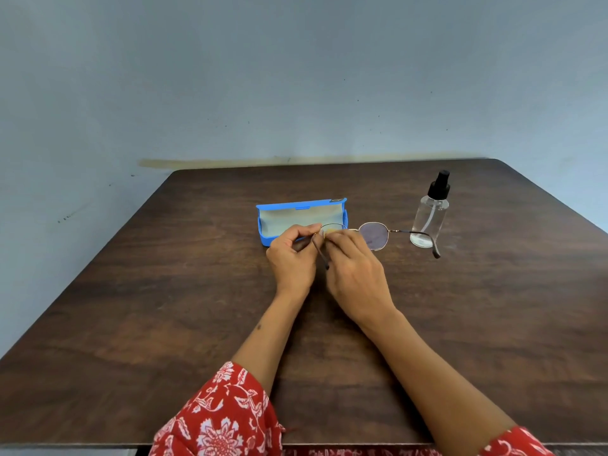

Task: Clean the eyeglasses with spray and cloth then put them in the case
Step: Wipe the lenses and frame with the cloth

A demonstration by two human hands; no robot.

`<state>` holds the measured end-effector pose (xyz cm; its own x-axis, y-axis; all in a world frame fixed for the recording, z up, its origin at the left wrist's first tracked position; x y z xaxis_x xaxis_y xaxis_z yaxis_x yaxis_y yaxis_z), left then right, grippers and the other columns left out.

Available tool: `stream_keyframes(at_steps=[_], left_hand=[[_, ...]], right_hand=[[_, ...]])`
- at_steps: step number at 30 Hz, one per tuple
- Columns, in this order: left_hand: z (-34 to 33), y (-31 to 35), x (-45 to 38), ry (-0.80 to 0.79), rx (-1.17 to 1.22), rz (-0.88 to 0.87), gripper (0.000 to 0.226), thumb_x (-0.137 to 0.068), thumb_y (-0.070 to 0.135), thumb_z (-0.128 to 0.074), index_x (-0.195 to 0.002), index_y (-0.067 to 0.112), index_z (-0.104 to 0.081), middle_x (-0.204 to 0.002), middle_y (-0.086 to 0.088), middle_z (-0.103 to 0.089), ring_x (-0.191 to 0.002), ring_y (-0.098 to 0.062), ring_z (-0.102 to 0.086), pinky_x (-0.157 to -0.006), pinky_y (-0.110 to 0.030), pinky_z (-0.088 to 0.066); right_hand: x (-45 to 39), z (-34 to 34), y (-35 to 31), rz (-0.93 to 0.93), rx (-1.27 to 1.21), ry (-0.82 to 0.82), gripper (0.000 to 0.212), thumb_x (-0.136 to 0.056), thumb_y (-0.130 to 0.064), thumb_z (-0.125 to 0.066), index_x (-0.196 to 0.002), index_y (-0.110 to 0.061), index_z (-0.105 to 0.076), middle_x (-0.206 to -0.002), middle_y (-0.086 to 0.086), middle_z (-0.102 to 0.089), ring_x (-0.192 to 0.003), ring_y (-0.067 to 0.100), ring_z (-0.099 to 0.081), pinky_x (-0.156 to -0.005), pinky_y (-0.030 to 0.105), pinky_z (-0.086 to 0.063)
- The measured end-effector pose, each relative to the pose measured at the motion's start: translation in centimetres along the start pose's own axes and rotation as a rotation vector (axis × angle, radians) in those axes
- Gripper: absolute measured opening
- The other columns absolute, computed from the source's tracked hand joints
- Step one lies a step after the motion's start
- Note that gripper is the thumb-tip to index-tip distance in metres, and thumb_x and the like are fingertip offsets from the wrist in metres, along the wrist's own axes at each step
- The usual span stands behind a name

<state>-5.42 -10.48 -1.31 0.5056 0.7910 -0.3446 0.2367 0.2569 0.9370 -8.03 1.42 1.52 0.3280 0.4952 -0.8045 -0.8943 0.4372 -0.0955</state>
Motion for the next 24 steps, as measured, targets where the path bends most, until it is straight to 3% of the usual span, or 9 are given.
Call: stream_keyframes(at_steps=[8,14,21,24], left_hand=[[-0.3,0.0,0.1,-0.026,-0.012,-0.005,0.013,-0.075,-0.001,-0.073,-0.086,0.006,-0.071,-0.088,-0.004,-0.072,-0.086,-0.011,-0.069,-0.082,-0.022,-0.055],[0.1,-0.2,-0.1,0.007,0.004,0.004,0.012,-0.075,-0.002,-0.073,-0.082,0.007,-0.071,-0.085,-0.001,-0.072,-0.081,-0.005,-0.068,-0.079,-0.018,-0.054],[-0.1,0.2,0.0,-0.008,-0.003,-0.006,0.014,-0.074,0.0,-0.074,-0.083,0.01,-0.072,-0.082,0.004,-0.071,-0.084,-0.009,-0.069,-0.079,-0.018,-0.054],[0.0,-0.1,0.1,-0.009,-0.009,0.004,0.014,-0.074,-0.001,-0.073,-0.083,0.01,-0.071,-0.084,0.003,-0.071,-0.086,-0.012,-0.069,-0.082,-0.022,-0.054]], right_hand=[[-0.6,0.2,2.0,-0.097,0.044,0.076,0.022,-0.085,-0.001,-0.057,-0.103,0.009,-0.065,-0.108,0.019,-0.065,-0.109,0.027,-0.052,-0.096,0.031,-0.041],[0.0,0.0,-0.4,0.012,-0.031,-0.021,0.034,-0.081,-0.005,-0.04,-0.097,0.002,-0.07,-0.097,0.011,-0.068,-0.095,0.027,-0.061,-0.093,0.029,-0.042],[-0.7,0.1,2.0,-0.09,0.012,0.079,0.021,-0.084,-0.003,-0.06,-0.101,0.006,-0.066,-0.106,0.016,-0.066,-0.107,0.026,-0.052,-0.093,0.032,-0.045],[-0.6,-0.1,1.4,-0.054,0.012,0.068,0.02,-0.084,-0.001,-0.057,-0.1,0.006,-0.067,-0.104,0.016,-0.066,-0.106,0.024,-0.051,-0.094,0.03,-0.043]])
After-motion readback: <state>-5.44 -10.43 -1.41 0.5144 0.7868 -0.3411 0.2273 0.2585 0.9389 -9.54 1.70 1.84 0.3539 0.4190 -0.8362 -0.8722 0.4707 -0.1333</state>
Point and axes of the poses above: each hand's wrist, its own x-axis away from the middle knuckle, its own z-axis out of the back of the hand, y = z × x, the point moved 9 cm from there along -x, towards the middle knuckle
